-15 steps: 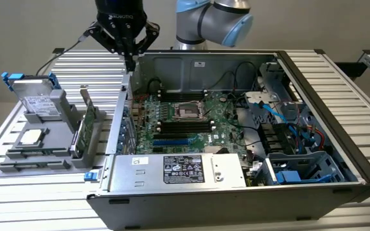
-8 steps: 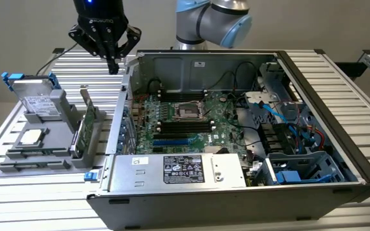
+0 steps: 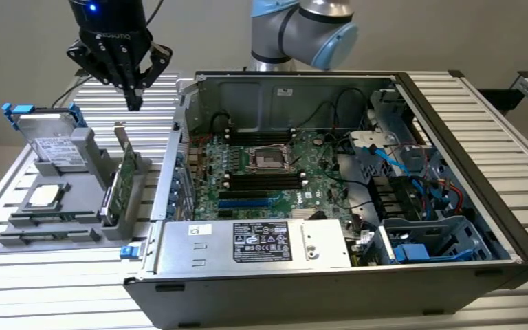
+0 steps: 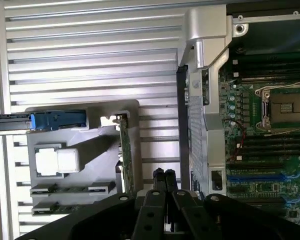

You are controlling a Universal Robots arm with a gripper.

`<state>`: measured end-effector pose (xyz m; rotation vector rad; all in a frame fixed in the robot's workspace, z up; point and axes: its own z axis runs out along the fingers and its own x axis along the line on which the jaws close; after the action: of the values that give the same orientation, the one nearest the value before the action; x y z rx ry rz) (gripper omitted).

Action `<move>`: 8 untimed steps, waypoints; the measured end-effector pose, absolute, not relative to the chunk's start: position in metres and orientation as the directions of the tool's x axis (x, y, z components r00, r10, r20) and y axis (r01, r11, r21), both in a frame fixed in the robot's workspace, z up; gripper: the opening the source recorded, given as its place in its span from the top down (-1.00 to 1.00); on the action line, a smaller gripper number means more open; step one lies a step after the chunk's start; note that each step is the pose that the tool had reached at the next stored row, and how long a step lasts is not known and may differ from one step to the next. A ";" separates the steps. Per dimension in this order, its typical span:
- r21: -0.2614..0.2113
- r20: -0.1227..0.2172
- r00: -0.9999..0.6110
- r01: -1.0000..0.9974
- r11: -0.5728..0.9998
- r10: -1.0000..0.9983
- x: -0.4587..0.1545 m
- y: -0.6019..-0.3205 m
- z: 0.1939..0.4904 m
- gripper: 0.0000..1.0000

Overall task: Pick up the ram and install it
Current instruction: 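Reach for the ram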

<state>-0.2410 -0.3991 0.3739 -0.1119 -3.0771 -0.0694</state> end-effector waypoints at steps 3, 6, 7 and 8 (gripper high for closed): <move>0.042 0.073 -0.995 0.074 0.996 0.071 -0.255 -0.399 0.371 0.80; 0.042 0.075 -0.995 0.074 0.996 0.071 -0.268 -0.400 0.367 0.80; 0.042 0.075 -0.995 0.075 0.996 0.071 -0.273 -0.400 0.366 0.80; 0.042 0.075 -0.995 0.075 0.996 0.071 -0.277 -0.401 0.365 0.80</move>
<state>-0.2774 -0.4009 0.3650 -0.1120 -3.0651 -0.0686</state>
